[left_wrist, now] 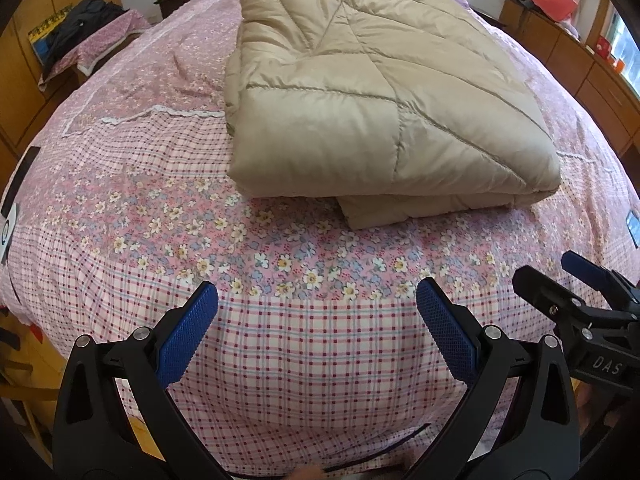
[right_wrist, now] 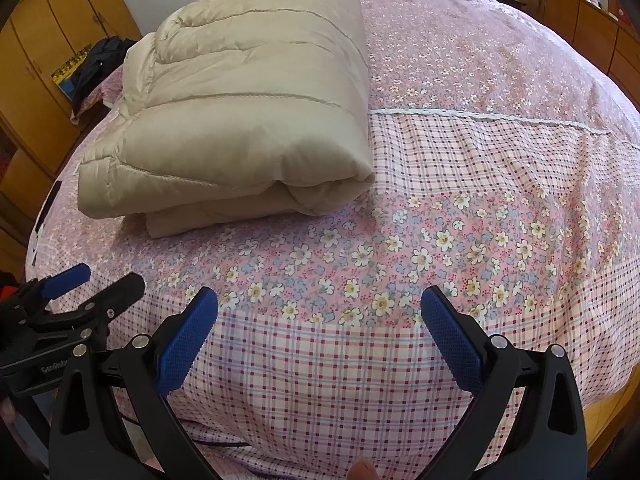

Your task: Fold large clothes

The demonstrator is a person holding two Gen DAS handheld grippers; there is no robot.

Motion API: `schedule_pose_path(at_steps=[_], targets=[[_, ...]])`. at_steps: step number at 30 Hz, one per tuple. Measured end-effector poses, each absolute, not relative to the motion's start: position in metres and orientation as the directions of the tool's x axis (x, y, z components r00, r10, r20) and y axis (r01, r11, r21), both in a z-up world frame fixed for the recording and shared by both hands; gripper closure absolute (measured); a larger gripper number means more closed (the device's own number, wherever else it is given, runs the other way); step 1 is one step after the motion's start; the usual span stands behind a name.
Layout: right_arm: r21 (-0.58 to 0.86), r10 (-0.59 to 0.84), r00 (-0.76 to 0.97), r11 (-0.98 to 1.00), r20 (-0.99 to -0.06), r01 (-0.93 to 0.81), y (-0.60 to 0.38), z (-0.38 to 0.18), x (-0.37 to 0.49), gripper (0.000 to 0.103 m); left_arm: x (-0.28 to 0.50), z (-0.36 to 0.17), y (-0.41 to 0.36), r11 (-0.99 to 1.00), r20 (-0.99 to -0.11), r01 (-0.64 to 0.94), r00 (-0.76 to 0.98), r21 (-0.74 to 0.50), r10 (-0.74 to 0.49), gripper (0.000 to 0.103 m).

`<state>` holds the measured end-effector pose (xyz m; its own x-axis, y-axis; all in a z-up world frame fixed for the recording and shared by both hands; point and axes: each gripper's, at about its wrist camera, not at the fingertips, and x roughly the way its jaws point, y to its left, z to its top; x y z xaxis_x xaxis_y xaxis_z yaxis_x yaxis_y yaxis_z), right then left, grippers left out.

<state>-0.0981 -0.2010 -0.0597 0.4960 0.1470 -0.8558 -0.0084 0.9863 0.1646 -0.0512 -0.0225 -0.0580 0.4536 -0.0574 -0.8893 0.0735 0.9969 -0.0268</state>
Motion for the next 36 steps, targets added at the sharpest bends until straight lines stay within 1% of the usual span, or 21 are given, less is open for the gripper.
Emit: schedule_pose_path(at_steps=[7,10,11,14,18,20,25,27,28,29,30,32,34,36], targets=[[0.156,0.141,0.509,0.988,-0.849,-0.013,-0.218,-0.048,-0.101,0.006,-0.052,-0.048,-0.005,0.998,-0.882,0.053,0.47,-0.02,-0.042,0.004],[0.166,0.123,0.532,0.986,-0.838,0.033,-0.25,-0.038,-0.099,0.006,-0.044,-0.037,0.025,1.0,-0.864,-0.012,0.504,-0.002,0.005,0.004],[0.157,0.103,0.54,0.986,-0.835,0.055,-0.261,-0.036,-0.098,0.006,-0.041,-0.032,0.036,0.999,-0.856,-0.04,0.517,0.007,0.027,0.004],[0.092,-0.023,0.577,0.981,-0.816,0.169,-0.311,-0.024,-0.085,0.006,-0.017,-0.021,0.083,0.993,-0.825,-0.115,0.558,0.022,0.083,0.004],[0.068,-0.122,0.616,0.959,-0.778,0.276,-0.374,-0.016,-0.054,0.006,0.028,-0.017,0.139,0.976,-0.783,-0.207,0.593,0.074,0.185,0.004],[0.038,-0.17,0.613,0.949,-0.772,0.311,-0.403,-0.018,-0.03,0.006,0.056,-0.02,0.164,0.974,-0.767,-0.214,0.611,0.078,0.195,0.004],[-0.078,-0.294,0.544,0.92,-0.786,0.385,-0.455,-0.041,0.023,0.006,0.119,-0.048,0.216,0.964,-0.78,-0.256,0.588,0.068,0.212,0.004],[-0.151,-0.378,0.5,0.887,-0.779,0.436,-0.473,-0.055,0.037,0.006,0.136,-0.061,0.228,0.962,-0.791,-0.272,0.58,0.034,0.192,0.004],[-0.167,-0.395,0.483,0.878,-0.782,0.448,-0.479,-0.062,0.04,0.005,0.145,-0.069,0.236,0.958,-0.798,-0.285,0.574,0.014,0.182,0.004],[-0.125,-0.347,0.472,0.889,-0.81,0.44,-0.487,-0.076,0.043,0.004,0.151,-0.075,0.242,0.956,-0.805,-0.293,0.567,0.0,0.174,0.004],[-0.085,-0.315,0.477,0.893,-0.82,0.443,-0.494,-0.083,0.042,0.004,0.161,-0.086,0.25,0.954,-0.823,-0.301,0.543,-0.008,0.164,0.004],[-0.038,-0.292,0.51,0.892,-0.809,0.45,-0.497,-0.083,0.035,0.004,0.173,-0.109,0.259,0.949,-0.855,-0.314,0.496,-0.016,0.15,0.004],[-0.053,-0.303,0.511,0.894,-0.804,0.446,-0.492,-0.082,0.03,0.004,0.172,-0.115,0.255,0.95,-0.843,-0.311,0.511,-0.001,0.166,0.004],[-0.058,-0.306,0.509,0.893,-0.805,0.446,-0.49,-0.081,0.028,0.004,0.172,-0.116,0.247,0.951,-0.836,-0.305,0.511,0.043,0.201,0.004]])
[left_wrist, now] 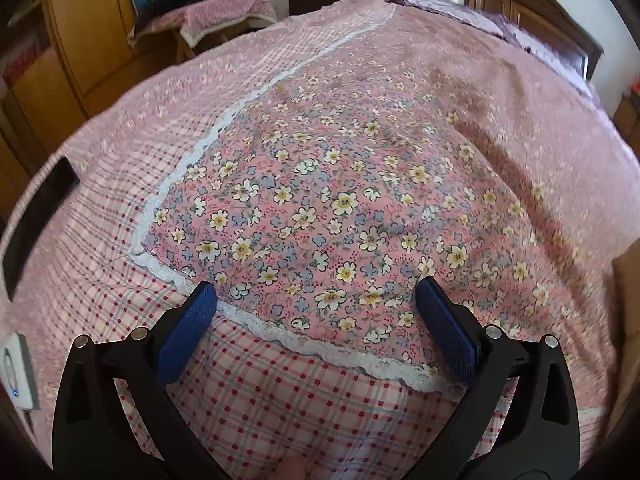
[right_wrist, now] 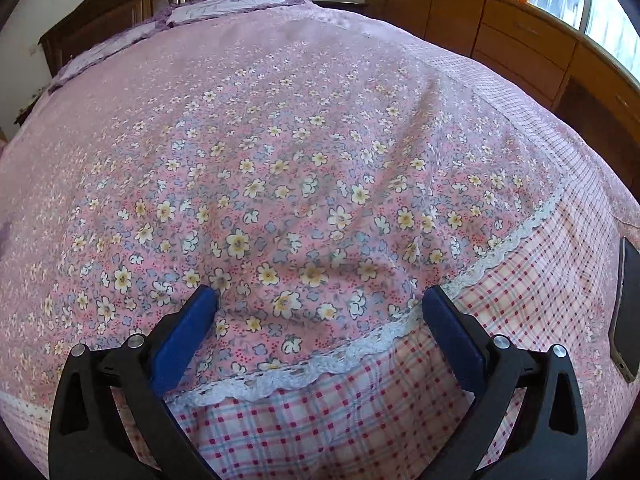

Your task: Fold large clothes

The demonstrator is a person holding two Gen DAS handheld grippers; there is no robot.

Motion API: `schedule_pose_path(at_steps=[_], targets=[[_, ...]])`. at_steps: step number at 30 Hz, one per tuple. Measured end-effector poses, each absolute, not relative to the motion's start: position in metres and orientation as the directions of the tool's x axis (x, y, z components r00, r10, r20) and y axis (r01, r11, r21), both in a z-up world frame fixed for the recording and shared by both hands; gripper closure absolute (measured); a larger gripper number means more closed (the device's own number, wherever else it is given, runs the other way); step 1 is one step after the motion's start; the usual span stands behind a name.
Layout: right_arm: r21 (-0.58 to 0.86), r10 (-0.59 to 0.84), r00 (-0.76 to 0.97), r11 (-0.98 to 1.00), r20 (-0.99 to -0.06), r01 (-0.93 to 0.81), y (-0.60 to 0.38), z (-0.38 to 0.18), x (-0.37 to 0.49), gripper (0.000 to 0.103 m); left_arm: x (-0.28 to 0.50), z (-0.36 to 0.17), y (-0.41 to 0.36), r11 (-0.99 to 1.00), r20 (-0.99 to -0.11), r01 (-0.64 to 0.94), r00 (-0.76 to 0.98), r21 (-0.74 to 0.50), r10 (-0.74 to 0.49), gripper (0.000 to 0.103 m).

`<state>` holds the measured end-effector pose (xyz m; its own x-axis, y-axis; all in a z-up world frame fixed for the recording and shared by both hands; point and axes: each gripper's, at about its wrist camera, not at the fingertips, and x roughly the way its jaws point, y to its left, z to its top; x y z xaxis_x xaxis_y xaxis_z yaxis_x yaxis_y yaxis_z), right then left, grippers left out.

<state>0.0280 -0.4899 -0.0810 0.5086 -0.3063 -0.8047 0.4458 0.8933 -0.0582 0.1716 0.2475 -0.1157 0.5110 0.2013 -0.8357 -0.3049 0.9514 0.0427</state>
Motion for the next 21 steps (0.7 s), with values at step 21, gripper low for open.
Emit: schedule_pose_path(at_steps=[21], targets=[[-0.057,-0.304,0.509,0.894,-0.805,0.445,-0.4896,-0.0803,0.0291,0.004,0.1716,-0.1167,0.2414,0.95,-0.834,-0.305,0.507,0.061,0.216,0.004]])
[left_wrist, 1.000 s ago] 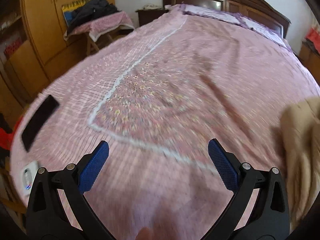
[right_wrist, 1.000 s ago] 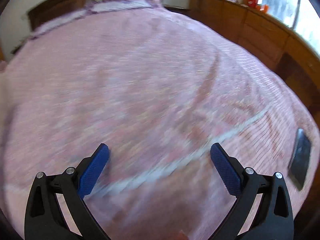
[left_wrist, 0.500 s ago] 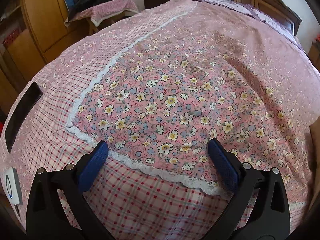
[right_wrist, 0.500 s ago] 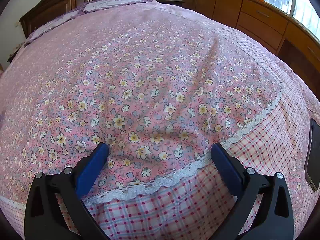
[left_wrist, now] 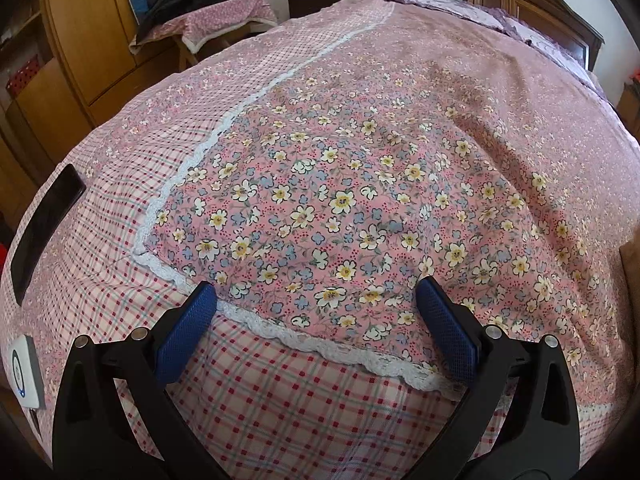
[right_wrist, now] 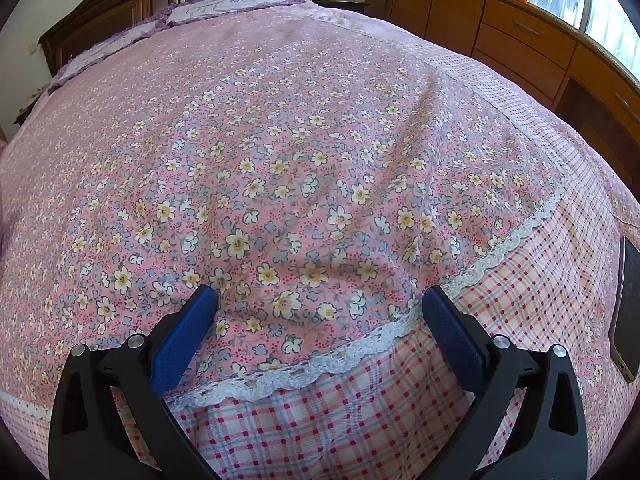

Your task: Fold large clothes

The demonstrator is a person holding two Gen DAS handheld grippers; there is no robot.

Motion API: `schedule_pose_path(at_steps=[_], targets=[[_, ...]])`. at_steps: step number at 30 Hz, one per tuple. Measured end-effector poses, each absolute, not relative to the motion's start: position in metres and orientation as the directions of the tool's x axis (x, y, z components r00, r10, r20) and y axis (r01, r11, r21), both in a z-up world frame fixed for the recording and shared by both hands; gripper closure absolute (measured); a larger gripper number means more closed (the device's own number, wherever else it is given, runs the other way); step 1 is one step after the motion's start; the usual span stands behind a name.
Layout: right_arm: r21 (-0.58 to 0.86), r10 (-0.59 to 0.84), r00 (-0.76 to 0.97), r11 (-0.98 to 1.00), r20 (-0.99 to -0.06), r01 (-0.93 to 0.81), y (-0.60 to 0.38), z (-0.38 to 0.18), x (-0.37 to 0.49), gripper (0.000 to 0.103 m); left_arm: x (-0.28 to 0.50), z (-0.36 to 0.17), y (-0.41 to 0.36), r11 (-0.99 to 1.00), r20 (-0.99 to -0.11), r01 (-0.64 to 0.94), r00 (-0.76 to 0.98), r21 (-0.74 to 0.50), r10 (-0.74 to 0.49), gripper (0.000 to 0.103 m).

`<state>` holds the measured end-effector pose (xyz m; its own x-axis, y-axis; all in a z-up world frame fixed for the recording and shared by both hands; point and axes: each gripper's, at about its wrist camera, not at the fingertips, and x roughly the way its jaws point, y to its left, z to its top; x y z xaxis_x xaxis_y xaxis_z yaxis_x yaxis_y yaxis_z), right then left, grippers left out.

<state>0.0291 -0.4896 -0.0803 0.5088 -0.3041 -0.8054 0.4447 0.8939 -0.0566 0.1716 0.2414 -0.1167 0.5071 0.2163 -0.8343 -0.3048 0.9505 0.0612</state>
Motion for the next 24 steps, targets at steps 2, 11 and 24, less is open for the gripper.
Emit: schedule_pose_path(at_steps=[2,11,24], targets=[[-0.056,-0.304,0.509,0.894,-0.805,0.445,-0.4907,-0.0805,0.0299,0.004,0.1709,-0.1167,0.242,0.95,-0.834,-0.305,0.507,0.062,0.217,0.004],[-0.056,-0.303,0.509,0.894,-0.806,0.445,-0.491,-0.0805,0.0303,0.004,0.1717,-0.1169,0.2412,0.95,-0.834,-0.305,0.507,0.062,0.217,0.004],[-0.055,-0.303,0.509,0.894,-0.806,0.444,-0.4898,-0.0802,0.0284,0.004,0.1712,-0.117,0.2395,0.95,-0.834,-0.305,0.507,0.062,0.217,0.004]])
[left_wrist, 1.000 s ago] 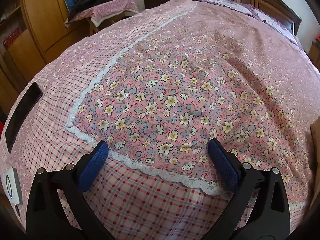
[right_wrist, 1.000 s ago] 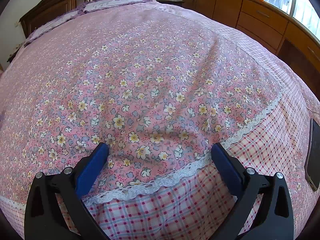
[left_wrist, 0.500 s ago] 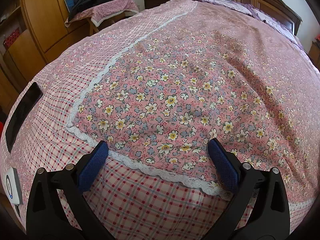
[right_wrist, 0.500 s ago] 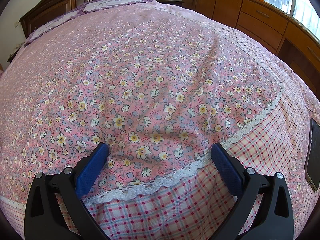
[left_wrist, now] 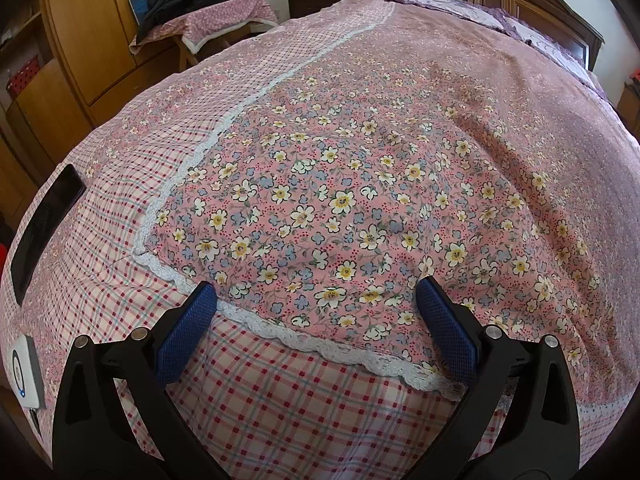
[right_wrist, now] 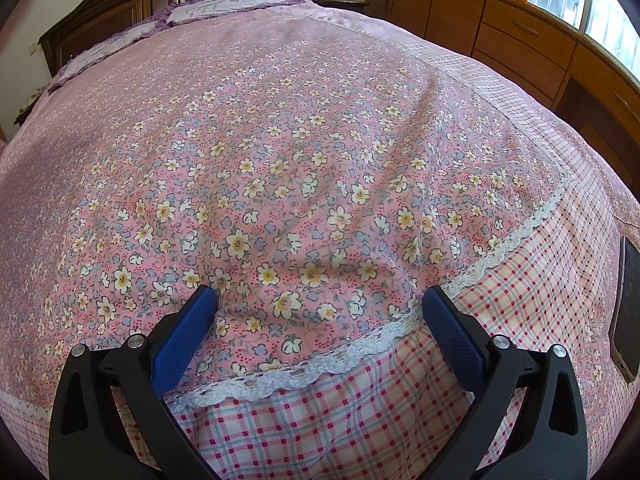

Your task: Fold large clothes

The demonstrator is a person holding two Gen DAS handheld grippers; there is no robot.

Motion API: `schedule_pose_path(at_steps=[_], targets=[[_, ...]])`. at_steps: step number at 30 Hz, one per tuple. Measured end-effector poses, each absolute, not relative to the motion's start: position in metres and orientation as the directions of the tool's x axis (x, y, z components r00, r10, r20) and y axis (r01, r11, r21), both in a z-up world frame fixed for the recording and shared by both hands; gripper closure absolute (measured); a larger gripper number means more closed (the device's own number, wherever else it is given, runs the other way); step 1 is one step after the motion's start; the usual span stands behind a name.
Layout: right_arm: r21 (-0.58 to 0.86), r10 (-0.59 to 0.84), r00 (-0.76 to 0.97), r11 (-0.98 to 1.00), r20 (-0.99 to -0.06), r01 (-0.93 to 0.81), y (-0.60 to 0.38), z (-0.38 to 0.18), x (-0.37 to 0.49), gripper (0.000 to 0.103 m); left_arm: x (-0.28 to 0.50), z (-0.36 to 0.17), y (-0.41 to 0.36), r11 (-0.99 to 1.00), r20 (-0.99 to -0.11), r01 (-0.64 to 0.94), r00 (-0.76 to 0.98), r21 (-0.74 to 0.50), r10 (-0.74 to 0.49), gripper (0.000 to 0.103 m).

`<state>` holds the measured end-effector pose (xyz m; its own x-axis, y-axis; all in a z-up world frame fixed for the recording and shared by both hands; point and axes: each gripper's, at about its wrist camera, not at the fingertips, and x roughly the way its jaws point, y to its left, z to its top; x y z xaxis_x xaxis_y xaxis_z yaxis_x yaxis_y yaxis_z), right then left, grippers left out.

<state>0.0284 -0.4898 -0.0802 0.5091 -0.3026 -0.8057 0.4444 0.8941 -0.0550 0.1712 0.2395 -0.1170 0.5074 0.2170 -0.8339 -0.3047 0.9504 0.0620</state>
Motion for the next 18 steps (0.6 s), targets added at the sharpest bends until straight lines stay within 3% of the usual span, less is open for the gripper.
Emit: schedule_pose_path(at_steps=[18], targets=[[-0.054,-0.302,0.509,0.894,-0.806,0.444,-0.49,-0.0801,0.0293,0.004,0.1717,-0.1174,0.2411,0.95,-0.833,-0.305,0.507,0.065,0.22,0.004]])
